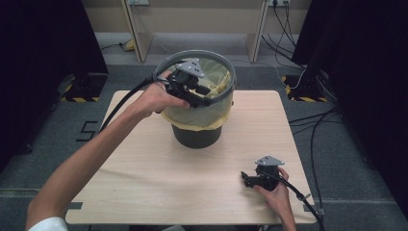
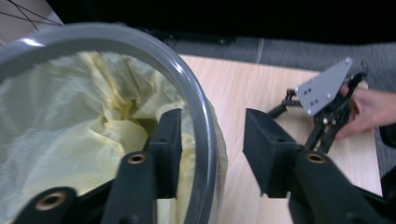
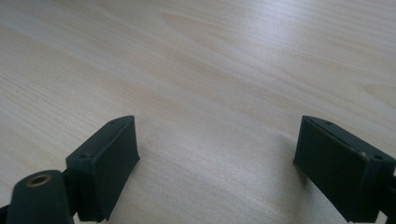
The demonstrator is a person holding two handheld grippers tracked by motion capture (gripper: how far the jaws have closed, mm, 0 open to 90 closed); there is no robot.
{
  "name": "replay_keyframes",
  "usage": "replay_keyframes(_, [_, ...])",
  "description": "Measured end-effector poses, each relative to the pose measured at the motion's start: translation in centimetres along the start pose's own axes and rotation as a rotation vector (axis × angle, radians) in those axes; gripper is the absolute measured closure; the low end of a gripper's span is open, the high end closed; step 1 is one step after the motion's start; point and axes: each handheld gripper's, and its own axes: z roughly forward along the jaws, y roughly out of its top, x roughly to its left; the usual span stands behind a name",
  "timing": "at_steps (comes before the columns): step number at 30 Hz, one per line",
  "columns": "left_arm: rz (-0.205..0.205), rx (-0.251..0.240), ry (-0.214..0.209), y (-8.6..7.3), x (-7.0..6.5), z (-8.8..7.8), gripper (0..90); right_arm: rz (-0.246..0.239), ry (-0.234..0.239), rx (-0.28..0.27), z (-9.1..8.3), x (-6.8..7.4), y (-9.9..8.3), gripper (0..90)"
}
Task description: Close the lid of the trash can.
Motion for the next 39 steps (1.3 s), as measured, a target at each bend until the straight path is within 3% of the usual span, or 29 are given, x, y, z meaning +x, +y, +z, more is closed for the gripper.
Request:
replay_keyframes(5, [-0.054,-0.076,0.067,-0.8,1.3,-2.5,50.7,-0.004,0.008,0.022,-0.2,-0.5,0.3,17.2])
replay_keyframes(7, [-0.075,-0.093,0.118,-1.5,2.2,-3.4,48.8,0.001,-0.015,0.009,-0.3,-1.2,0.6,17.5])
replay_keyframes(9, [-0.131,-0.134,0.135,-2.5,3.0,-4.2,48.1,0.033,-0.012,-0.019,-0.7,-2.0,1.1,18.6])
replay_keyframes(11, [-0.157,-0.147,0.170,-3.7,3.8,-4.7,46.5,0.053,-0.006,-0.042,-1.3,-2.8,1.7,18.7])
replay_keyframes(14, [-0.214,-0.170,0.216,-5.3,5.1,-5.3,44.8,0.028,-0.033,-0.060,-2.2,-3.5,3.1,18.7])
replay_keyframes(21, [-0.313,-0.204,0.340,-8.2,7.9,-6.2,39.0,-0.004,-0.046,-0.154,-4.5,-4.9,9.0,18.7])
replay_keyframes(24, [-0.353,-0.210,0.364,-9.0,8.8,-5.9,36.2,0.003,-0.015,-0.193,-5.0,-5.3,12.1,18.7])
replay_keyframes(28, [-0.402,-0.218,0.383,-10.0,9.9,-5.3,34.6,0.002,-0.005,-0.231,-5.5,-5.8,16.0,18.7])
replay_keyframes(33, [-0.434,-0.221,0.383,-10.7,10.8,-4.8,33.3,0.011,0.030,-0.272,-6.3,-6.2,20.6,18.7])
replay_keyframes(39, [-0.445,-0.209,0.381,-10.9,11.4,-4.3,32.3,0.007,0.038,-0.303,-6.9,-6.0,25.0,19.2])
